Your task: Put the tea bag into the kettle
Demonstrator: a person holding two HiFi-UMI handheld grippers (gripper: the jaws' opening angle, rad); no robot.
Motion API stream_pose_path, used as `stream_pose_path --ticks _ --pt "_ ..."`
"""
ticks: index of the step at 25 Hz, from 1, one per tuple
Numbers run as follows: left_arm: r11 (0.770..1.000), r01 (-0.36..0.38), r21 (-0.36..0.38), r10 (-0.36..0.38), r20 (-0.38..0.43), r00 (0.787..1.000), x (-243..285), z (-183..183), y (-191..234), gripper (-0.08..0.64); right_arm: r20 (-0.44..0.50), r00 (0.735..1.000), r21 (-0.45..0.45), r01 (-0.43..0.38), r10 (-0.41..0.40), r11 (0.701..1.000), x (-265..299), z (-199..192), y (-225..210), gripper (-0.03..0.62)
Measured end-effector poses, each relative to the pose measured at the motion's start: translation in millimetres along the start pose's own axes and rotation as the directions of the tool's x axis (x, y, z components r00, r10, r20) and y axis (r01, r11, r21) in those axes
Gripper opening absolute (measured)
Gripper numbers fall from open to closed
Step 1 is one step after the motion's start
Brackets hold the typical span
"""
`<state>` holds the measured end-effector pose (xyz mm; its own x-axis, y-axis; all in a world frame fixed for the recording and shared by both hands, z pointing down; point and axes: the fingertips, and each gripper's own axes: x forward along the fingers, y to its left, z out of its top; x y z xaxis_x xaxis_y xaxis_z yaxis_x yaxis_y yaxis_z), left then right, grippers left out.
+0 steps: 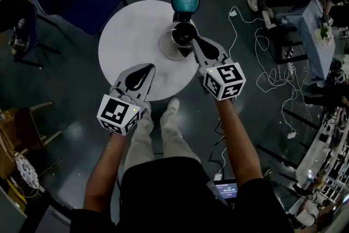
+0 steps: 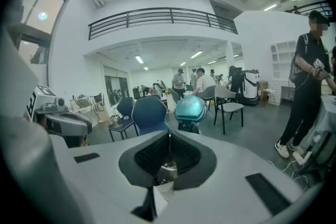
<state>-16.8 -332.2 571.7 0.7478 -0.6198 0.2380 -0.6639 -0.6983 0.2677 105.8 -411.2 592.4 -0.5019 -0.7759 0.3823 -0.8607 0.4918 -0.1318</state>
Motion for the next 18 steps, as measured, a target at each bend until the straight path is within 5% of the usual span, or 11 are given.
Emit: stream_pose_path --ticks 18 --pt "0.99 0.103 0.098 -0.107 0.035 0.994 -23 63 -42 0.015 0.118 0.992 -0.094 0.046 -0.035 0.995 -88 74 65 0.021"
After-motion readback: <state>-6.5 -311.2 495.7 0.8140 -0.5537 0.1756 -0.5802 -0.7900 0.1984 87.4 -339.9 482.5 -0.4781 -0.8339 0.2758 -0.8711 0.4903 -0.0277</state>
